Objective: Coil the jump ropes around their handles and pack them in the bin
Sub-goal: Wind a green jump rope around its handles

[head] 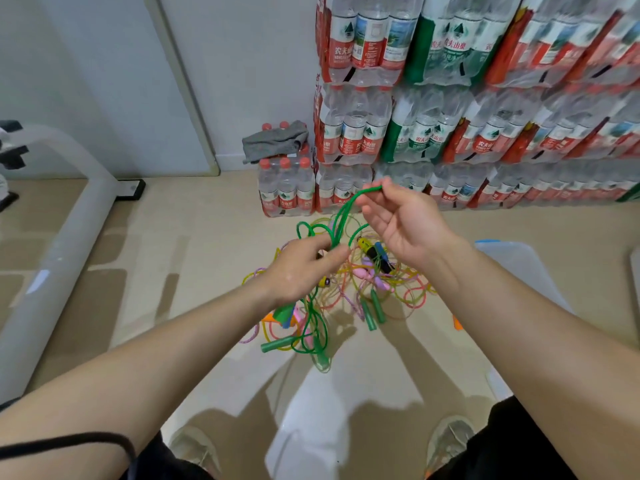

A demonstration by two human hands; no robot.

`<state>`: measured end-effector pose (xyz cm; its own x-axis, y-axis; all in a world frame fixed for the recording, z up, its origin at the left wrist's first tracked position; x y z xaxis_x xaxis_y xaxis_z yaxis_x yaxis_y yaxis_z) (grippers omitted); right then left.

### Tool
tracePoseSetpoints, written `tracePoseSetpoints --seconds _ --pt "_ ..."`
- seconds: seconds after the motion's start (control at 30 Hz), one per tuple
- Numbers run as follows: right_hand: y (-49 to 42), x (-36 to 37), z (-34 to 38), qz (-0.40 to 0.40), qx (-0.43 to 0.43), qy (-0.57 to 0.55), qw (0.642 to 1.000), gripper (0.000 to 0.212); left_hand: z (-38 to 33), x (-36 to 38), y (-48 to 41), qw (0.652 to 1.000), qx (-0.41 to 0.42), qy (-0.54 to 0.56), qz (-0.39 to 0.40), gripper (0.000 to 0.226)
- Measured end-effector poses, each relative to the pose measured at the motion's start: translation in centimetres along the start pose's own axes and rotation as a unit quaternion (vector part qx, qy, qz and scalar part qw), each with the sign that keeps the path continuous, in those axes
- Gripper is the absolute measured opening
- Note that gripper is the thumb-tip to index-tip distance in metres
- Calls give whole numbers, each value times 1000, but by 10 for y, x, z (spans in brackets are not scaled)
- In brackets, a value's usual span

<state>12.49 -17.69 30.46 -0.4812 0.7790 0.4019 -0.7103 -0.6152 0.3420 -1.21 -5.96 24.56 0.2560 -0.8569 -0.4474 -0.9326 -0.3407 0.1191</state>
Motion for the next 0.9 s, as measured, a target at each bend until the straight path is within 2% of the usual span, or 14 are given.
tracePoseSetpoints --seconds 0.03,0.07,0.13,0.2,0.27,0.3,0.37,0.43,0.5,0.6,0.7,0.8,0.9 --pt "-1 -4 3 -15 -5 -12 1000 25 1 -1 -2 998 16 -53 -2 32" --pt "-1 -8 6 -31 -7 -26 999 24 0 -1 -4 999 19 -51 -4 25" --pt "-3 -15 7 -53 0 -13 999 30 -7 -3 -5 998 -6 56 -17 20" --pt "-4 -20 0 -73 25 110 991 27 -19 -8 -7 985 -31 166 -47 21" --pt "-4 -22 -16 -57 41 299 952 19 -30 -14 -10 966 -46 243 -71 21" --pt "-4 -21 -25 -20 47 369 928 21 -34 -16 -11 957 -48 276 -77 21" --pt "0 -14 -42 98 62 466 877 30 -41 -20 -14 934 -55 341 -92 21" --pt "1 -11 -58 193 65 531 822 30 -46 -24 -15 916 -63 381 -106 22" --pt "-5 -17 -73 208 51 577 788 22 -47 -29 -17 909 -62 394 -120 23" --pt "-15 -36 -82 164 44 625 762 17 -42 -40 -19 906 -64 386 -160 22" --pt "-15 -47 -74 136 89 603 781 20 -28 -51 -22 911 -62 348 -213 21" --pt "-16 -41 -61 114 101 507 849 16 -9 -58 -24 938 -50 248 -238 15" --pt "-14 -25 -44 71 55 396 914 15 2 -58 -24 957 -61 185 -214 15"
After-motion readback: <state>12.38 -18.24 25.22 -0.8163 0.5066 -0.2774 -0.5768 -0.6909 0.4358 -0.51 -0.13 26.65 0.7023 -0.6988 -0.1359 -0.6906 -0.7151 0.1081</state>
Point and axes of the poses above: each hand's wrist, its own y-axis away from the middle knuckle, its own x-axis out of the palm, z = x × y, the point moved 1 cm from there along -y, towards the middle knuckle, and after that the axes turned 8 degrees about y, right-handed, at the moved point
